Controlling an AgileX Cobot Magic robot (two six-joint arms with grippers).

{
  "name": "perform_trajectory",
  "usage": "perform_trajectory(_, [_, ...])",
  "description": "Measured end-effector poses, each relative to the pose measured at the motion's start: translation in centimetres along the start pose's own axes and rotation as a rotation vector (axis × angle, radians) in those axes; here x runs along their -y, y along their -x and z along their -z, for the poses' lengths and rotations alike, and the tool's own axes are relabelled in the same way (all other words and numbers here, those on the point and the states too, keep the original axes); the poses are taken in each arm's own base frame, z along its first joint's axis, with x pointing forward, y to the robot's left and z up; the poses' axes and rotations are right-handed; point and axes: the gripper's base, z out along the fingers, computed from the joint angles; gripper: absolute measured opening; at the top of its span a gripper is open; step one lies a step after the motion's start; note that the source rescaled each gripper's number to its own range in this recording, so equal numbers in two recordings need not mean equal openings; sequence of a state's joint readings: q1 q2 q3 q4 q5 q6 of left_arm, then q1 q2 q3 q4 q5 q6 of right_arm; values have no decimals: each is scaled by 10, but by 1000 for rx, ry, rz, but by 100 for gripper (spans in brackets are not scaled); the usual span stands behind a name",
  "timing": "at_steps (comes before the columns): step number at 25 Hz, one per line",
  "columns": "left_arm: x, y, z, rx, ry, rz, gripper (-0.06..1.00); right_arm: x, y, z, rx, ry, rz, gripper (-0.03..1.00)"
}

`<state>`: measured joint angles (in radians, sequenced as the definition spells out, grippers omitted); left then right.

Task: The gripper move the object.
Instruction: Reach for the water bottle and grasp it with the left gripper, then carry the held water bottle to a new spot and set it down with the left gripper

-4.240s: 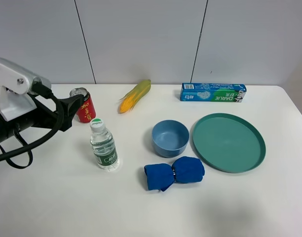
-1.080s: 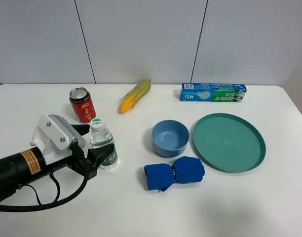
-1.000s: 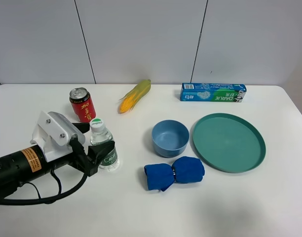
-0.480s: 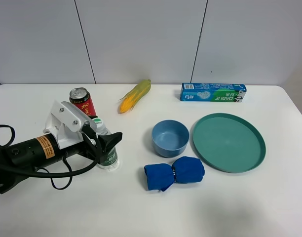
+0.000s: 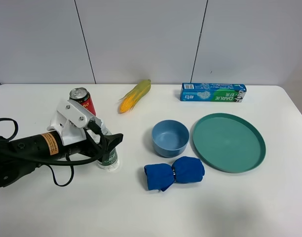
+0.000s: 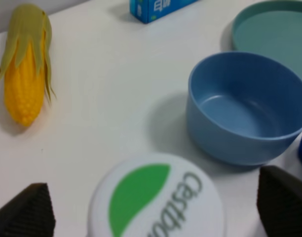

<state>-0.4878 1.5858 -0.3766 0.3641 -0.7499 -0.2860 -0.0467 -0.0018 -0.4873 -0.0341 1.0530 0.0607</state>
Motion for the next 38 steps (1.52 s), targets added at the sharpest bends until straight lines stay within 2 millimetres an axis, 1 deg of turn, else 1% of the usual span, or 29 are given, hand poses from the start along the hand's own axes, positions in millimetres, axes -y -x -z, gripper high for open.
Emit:
perform_trajectory(5, [-1,-1,-1,-34,4,13,64,0,0,0,0,0,0,100])
perform_trajectory(8, [-1,-2,-1,-38,5,65,64,0,0,0,0,0,0,100])
perform_trajectory(9, [-1,-2,-1,-39,5,76,63,0,0,0,0,0,0,100])
perform_trajectory(11, [-1,-2,-1,-39,5,91,57,0,0,0,0,0,0,100])
perform_trajectory(12, [-1,-2,-1,-39,5,93,52,0,0,0,0,0,0,100])
perform_trajectory(13, [-1,-2,-1,-39,5,94,44,0,0,0,0,0,0,100])
perform_trajectory(16, [-1,-2,-1,-39,5,95,18,0,0,0,0,0,0,100])
perform_trajectory(17, [-1,-2,-1,-39,6,96,6,0,0,0,0,0,0,100])
perform_trajectory(18, [-1,-2,-1,-39,6,97,0,0,0,0,0,0,0,100])
perform_trajectory(27, [-1,-2,-1,-38,5,88,0,0,0,0,0,0,0,100])
perform_trajectory(31, [0,2,2,-22,3,72,0,0,0,0,0,0,0,100])
perform_trajectory(34, [2,12,8,24,0,59,0,0,0,0,0,0,0,100])
perform_trajectory(38, [2,30,8,84,-1,40,0,0,0,0,0,0,0,100])
